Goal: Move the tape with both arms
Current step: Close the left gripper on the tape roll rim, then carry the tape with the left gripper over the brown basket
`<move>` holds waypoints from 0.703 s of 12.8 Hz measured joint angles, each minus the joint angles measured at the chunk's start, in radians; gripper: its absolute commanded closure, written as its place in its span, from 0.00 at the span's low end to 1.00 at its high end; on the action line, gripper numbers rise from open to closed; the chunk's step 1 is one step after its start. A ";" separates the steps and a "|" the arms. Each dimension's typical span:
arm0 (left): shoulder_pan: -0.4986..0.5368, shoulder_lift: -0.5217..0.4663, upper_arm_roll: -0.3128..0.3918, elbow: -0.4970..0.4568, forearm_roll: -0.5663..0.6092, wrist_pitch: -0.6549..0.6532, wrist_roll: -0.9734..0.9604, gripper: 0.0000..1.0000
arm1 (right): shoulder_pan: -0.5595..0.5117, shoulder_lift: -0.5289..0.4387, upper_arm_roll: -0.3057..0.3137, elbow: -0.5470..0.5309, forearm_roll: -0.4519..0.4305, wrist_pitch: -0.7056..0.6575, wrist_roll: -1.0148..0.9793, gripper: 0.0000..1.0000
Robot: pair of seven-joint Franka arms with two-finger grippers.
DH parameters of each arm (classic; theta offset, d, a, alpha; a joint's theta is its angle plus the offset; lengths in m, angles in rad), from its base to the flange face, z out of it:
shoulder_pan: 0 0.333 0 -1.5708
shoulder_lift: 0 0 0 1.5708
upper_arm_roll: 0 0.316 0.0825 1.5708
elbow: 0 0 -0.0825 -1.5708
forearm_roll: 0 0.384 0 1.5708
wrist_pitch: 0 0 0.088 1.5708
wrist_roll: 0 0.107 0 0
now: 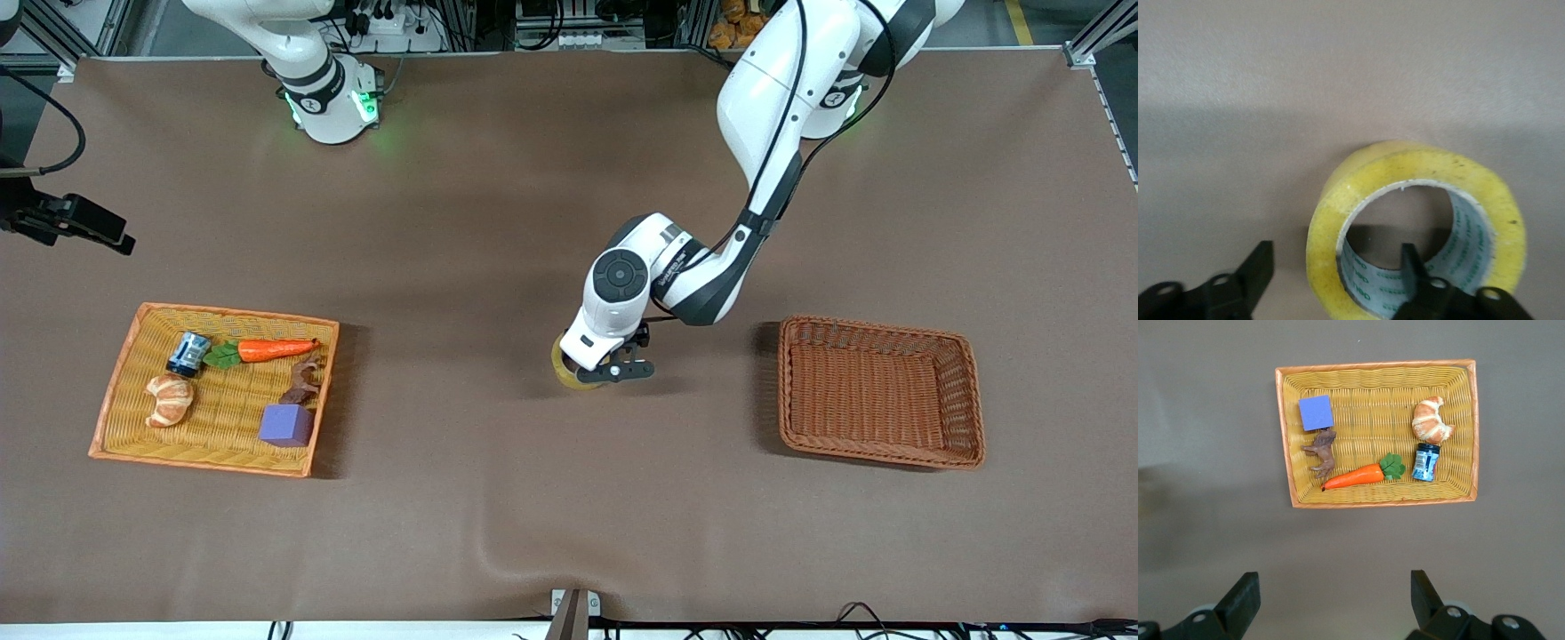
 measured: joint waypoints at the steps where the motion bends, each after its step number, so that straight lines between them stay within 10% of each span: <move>1: 0.000 0.008 0.000 0.000 0.000 0.001 0.000 1.00 | 0.006 0.000 0.006 0.000 -0.004 0.000 0.000 0.00; 9: 0.062 -0.040 0.011 0.040 0.012 0.012 0.000 1.00 | 0.015 0.003 0.009 0.000 -0.009 0.010 0.001 0.00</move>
